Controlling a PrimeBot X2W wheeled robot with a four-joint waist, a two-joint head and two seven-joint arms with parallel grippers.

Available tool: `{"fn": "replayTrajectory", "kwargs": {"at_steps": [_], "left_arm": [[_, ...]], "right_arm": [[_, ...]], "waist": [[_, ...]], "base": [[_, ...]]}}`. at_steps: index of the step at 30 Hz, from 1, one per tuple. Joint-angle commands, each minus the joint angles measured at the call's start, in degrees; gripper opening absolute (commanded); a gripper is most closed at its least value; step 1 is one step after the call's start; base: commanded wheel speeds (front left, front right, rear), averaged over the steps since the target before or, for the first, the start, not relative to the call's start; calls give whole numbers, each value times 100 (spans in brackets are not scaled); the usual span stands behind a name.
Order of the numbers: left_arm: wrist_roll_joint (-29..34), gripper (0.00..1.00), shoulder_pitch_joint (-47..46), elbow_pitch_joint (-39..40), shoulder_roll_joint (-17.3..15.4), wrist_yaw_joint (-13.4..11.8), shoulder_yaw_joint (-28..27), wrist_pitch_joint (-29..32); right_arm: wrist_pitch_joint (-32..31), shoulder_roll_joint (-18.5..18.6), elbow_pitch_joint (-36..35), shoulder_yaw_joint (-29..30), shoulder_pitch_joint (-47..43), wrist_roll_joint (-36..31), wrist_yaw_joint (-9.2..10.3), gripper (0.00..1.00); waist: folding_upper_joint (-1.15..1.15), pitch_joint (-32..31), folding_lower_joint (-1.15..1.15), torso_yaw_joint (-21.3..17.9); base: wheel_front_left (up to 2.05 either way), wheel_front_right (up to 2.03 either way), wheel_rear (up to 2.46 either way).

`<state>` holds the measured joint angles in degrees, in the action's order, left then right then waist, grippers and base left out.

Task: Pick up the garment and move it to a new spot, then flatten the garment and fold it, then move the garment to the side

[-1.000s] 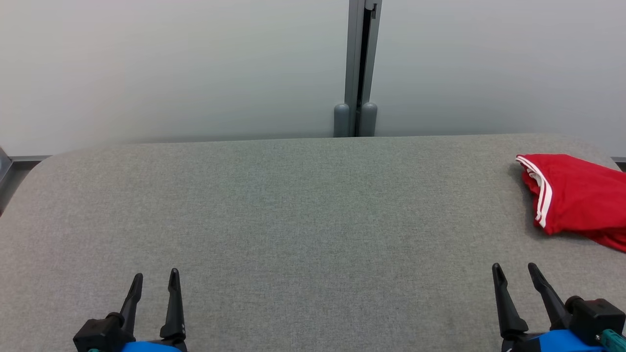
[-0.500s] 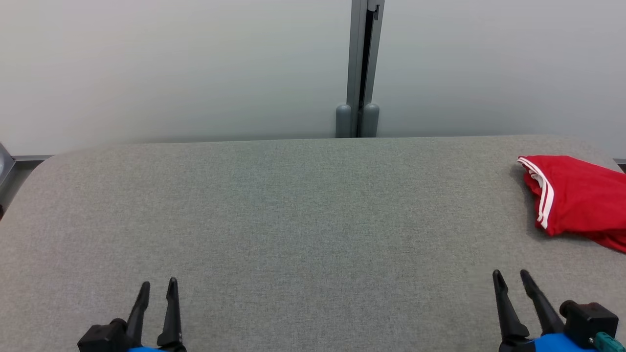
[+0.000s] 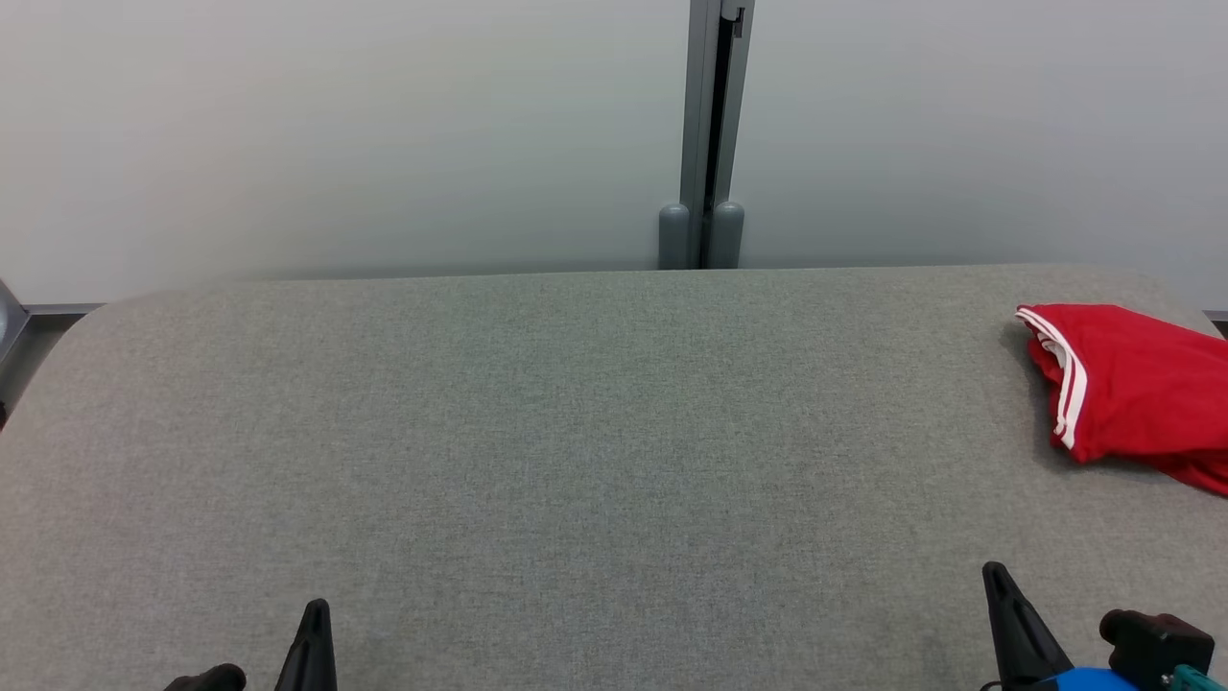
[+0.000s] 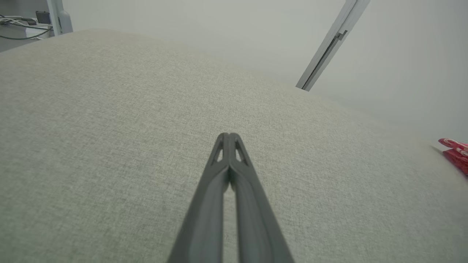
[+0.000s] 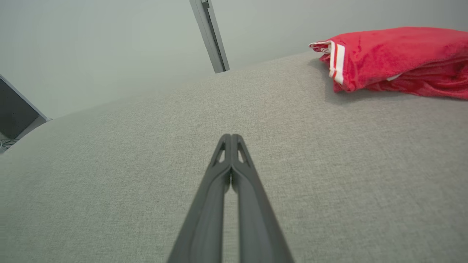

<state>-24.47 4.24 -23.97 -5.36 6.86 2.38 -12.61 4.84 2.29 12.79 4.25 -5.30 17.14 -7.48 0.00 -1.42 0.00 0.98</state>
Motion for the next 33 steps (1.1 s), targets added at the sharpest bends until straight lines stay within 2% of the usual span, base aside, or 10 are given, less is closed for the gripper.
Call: {"fn": "replayTrajectory", "kwargs": {"at_steps": [1, 19, 33], "left_arm": [[-278, 0, -185, 134, -17, 8, -70, 63], [-1838, 0, -407, 352, 47, 24, -268, 502], [-2784, 0, -547, 482, 83, 36, -388, 772]], "right_arm": [[-41, 15, -69, 26, 145, 315, -1, 0], [-300, 29, -37, 73, 399, 2044, -1, 0], [-462, 38, -10, 104, 553, 3093, -1, 0]], "waist": [[0, 3, 0, -2], [0, 27, 0, -17], [0, 44, 0, -28]], "base": [[0, 0, 0], [0, 0, 0], [0, 0, 0]]}}
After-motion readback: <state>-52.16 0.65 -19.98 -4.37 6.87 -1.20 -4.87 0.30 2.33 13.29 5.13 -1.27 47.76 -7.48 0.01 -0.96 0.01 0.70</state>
